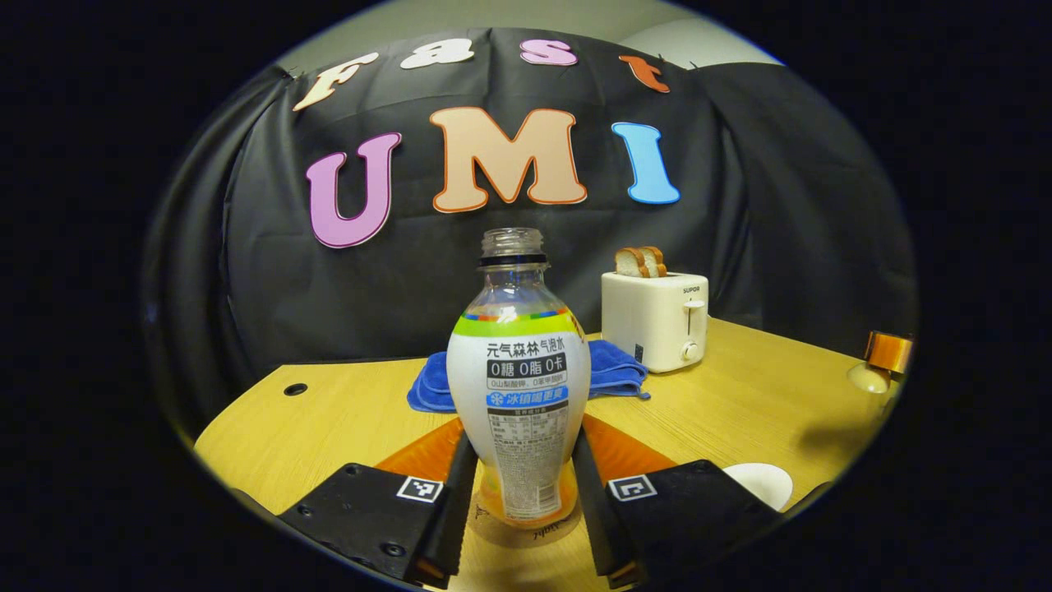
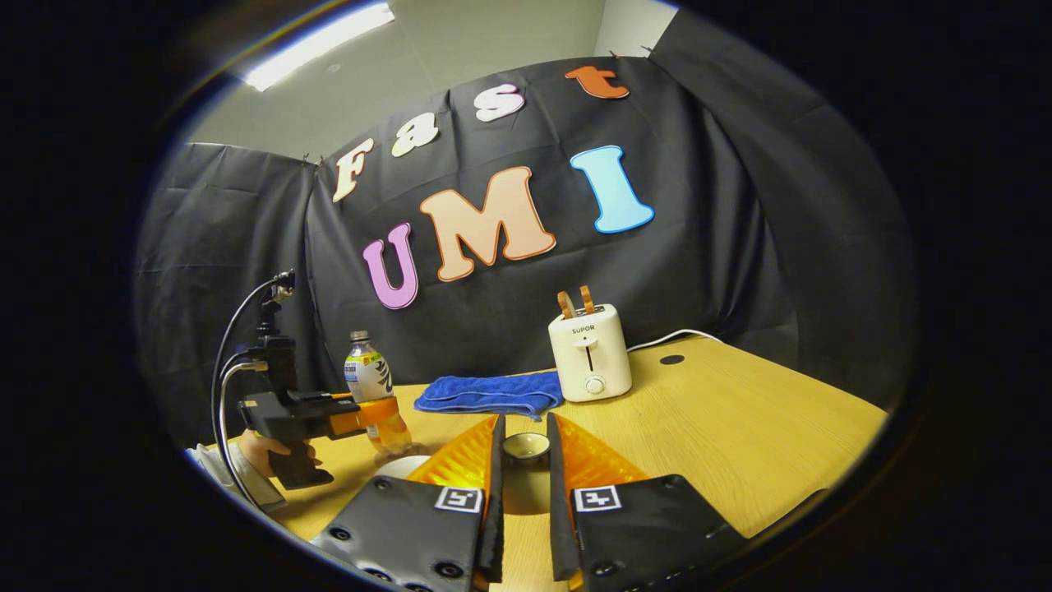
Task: Open the teacup lid with one hand, grasp the water bottle and pour water into the teacup with the other hand; after pouring, place the water bottle on the coaster and then close the teacup lid.
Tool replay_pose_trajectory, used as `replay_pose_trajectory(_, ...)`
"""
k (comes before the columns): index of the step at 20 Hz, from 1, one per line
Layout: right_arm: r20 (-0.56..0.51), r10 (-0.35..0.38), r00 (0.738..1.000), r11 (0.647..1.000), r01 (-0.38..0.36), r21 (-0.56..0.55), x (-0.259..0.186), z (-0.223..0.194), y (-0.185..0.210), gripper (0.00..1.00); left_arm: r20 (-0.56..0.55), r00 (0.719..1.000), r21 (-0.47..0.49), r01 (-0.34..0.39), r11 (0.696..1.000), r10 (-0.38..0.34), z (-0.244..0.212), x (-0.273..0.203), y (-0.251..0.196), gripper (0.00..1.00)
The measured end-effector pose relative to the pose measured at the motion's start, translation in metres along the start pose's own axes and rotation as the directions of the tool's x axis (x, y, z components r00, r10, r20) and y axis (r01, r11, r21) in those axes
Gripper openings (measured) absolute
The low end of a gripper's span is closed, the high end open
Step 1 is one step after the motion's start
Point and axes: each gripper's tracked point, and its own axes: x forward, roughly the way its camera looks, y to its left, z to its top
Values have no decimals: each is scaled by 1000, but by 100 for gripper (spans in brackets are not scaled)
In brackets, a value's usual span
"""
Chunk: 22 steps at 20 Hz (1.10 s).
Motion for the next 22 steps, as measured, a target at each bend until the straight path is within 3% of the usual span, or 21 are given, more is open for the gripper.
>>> replay_pose_trajectory(7, 1, 7, 1000, 1000, -7, -6, 0, 1, 4, 26, -8, 1000, -34, -3, 999, 3, -11, -1, 1, 61)
replay_pose_trajectory(11, 4, 10, 1000, 1000, -10, -7, -1, 1, 6, 26, -26, 1000, -16, -10, 1000, 10, -15, 0, 0, 67)
replay_pose_trajectory(19, 2, 21, 1000, 1000, -21, -10, -1, 0, 11, 26, -55, 998, 24, -2, 1000, 3, -29, -6, -7, 67)
replay_pose_trajectory(22, 1, 24, 1000, 1000, -24, -13, -1, -1, 13, 26, -52, 999, 22, -7, 1000, 8, -30, -5, -8, 77)
